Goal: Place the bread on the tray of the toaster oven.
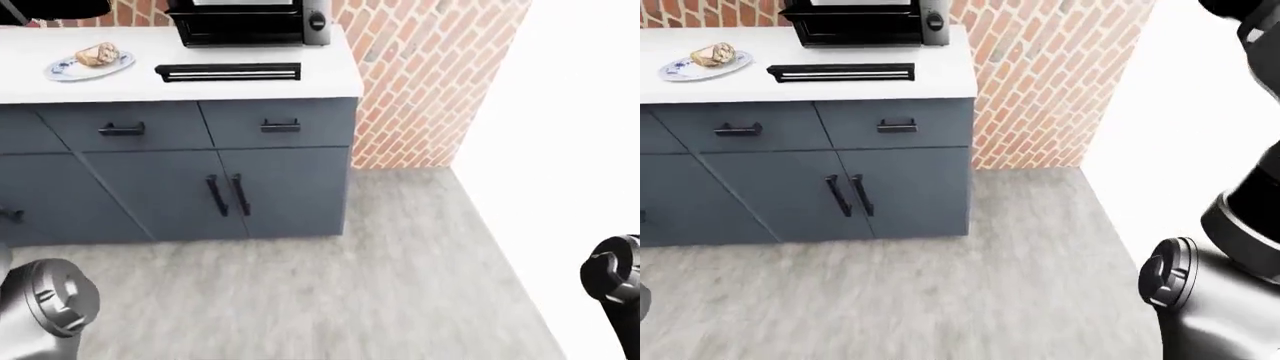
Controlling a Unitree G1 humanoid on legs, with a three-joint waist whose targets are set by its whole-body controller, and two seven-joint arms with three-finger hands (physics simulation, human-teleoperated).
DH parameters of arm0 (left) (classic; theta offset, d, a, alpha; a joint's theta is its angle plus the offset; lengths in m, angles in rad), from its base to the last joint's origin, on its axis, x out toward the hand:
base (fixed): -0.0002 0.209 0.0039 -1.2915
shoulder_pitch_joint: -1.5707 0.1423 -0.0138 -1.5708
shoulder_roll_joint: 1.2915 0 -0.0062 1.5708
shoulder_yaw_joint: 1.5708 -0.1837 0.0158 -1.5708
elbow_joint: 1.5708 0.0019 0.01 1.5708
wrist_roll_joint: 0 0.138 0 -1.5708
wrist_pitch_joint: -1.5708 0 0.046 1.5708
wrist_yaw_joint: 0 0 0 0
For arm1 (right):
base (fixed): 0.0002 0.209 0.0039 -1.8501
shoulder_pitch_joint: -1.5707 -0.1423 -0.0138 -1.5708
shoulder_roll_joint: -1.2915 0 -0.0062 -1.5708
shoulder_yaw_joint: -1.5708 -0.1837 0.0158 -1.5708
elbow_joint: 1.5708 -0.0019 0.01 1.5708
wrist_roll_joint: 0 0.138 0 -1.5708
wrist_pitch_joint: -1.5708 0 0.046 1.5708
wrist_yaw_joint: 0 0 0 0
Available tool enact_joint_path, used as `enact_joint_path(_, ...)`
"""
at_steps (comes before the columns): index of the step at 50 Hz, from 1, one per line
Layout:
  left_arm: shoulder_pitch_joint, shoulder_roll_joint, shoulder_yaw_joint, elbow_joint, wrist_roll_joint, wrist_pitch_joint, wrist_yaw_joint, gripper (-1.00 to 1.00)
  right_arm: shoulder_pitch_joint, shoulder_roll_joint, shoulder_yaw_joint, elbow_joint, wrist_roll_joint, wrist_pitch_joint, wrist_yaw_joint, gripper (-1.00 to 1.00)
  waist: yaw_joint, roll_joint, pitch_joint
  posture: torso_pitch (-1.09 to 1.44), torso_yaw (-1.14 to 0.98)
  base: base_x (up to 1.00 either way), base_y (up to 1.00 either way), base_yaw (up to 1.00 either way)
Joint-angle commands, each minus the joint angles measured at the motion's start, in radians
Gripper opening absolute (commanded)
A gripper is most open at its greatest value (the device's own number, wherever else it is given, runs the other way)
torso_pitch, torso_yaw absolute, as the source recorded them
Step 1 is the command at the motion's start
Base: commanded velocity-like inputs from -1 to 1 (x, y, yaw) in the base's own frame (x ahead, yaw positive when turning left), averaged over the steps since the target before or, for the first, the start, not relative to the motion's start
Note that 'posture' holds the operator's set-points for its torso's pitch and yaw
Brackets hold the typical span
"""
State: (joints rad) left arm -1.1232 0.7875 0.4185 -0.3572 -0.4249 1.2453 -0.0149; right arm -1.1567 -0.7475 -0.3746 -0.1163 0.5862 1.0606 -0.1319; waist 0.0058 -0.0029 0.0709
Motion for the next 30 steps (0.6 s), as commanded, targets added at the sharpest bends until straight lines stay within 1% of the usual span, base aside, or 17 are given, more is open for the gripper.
enact_joint_path(1,0.007,0.018,-0.003,0.014,-0.035,-0.051,0.012,1.00,0.004,-0.019,0.014,-0.014,0.040,-0.036,-0.007,1.00,0.000,-0.001,-0.012,0.00,0.00,0.00,0.00,0.00)
enact_joint_path(3,0.020,0.032,0.003,0.023,-0.062,-0.059,0.030,1.00,0.001,-0.034,-0.004,-0.033,0.081,-0.013,-0.026,1.00,0.001,0.001,-0.014,0.00,0.00,0.00,0.00,0.00)
enact_joint_path(5,0.025,0.047,0.006,0.029,-0.087,-0.065,0.047,1.00,0.006,-0.052,-0.006,-0.048,0.112,-0.008,-0.039,1.00,0.001,0.003,-0.018,0.00,0.00,0.00,0.00,0.00)
enact_joint_path(7,0.036,0.063,0.005,0.030,-0.110,-0.074,0.060,1.00,0.012,-0.066,-0.011,-0.058,0.148,0.008,-0.058,1.00,0.001,0.003,-0.018,0.00,0.00,0.00,0.00,0.00)
enact_joint_path(10,0.040,0.081,0.018,0.029,-0.155,-0.070,0.090,1.00,0.013,-0.082,-0.008,-0.056,0.182,0.001,-0.086,1.00,0.001,0.003,-0.015,0.00,0.00,0.00,0.00,0.00)
enact_joint_path(13,0.043,0.090,0.021,0.010,-0.207,-0.051,0.133,1.00,0.036,-0.086,0.006,-0.061,0.200,-0.022,-0.096,1.00,-0.001,0.002,-0.013,0.00,0.00,0.00,0.00,0.00)
enact_joint_path(15,0.059,0.098,0.005,0.038,-0.215,-0.092,0.135,1.00,0.041,-0.094,0.017,-0.049,0.196,-0.037,-0.093,1.00,-0.002,0.001,-0.013,0.00,0.00,0.00,0.00,0.00)
enact_joint_path(20,0.069,0.110,-0.013,0.053,-0.250,-0.118,0.157,1.00,0.057,-0.096,0.032,-0.048,0.183,-0.059,-0.088,1.00,-0.001,0.002,-0.018,0.00,0.00,0.00,0.00,0.00)
enact_joint_path(21,0.071,0.112,-0.014,0.054,-0.258,-0.119,0.159,1.00,0.055,-0.094,0.028,-0.048,0.188,-0.054,-0.086,1.00,-0.004,0.008,-0.042,0.00,0.00,0.00,0.13,0.00)
enact_joint_path(22,0.072,0.116,-0.015,0.055,-0.261,-0.121,0.162,1.00,0.055,-0.096,0.029,-0.048,0.186,-0.055,-0.084,1.00,-0.003,0.003,-0.045,0.00,0.00,0.00,0.14,0.00)
enact_joint_path(24,0.070,0.124,-0.014,0.059,-0.273,-0.121,0.169,1.00,0.046,-0.101,0.028,-0.041,0.184,-0.054,-0.082,1.00,-0.004,0.008,-0.042,0.00,0.00,0.00,0.14,0.00)
enact_joint_path(26,0.073,0.128,-0.017,0.059,-0.282,-0.126,0.174,1.00,0.051,-0.097,0.029,-0.038,0.182,-0.057,-0.082,1.00,-0.005,0.024,-0.042,0.00,0.00,0.00,0.14,0.00)
enact_joint_path(27,0.078,0.127,-0.019,0.060,-0.284,-0.132,0.177,1.00,0.053,-0.095,0.029,-0.043,0.183,-0.054,-0.082,1.00,-0.007,0.035,-0.039,0.00,0.00,0.00,0.14,0.00)
enact_joint_path(28,0.079,0.126,-0.023,0.057,-0.286,-0.133,0.180,1.00,0.054,-0.093,0.031,-0.045,0.182,-0.053,-0.082,1.00,-0.010,0.040,-0.037,0.00,0.00,0.00,0.13,0.00)
enact_joint_path(29,0.078,0.126,-0.023,0.054,-0.291,-0.130,0.184,1.00,0.054,-0.092,0.029,-0.047,0.183,-0.052,-0.082,1.00,-0.011,0.045,-0.039,0.00,0.00,0.00,0.14,0.00)
enact_joint_path(30,0.079,0.126,-0.023,0.055,-0.293,-0.131,0.185,1.00,0.053,-0.092,0.027,-0.049,0.185,-0.050,-0.082,1.00,-0.012,0.044,-0.042,0.00,0.00,0.00,0.14,0.00)
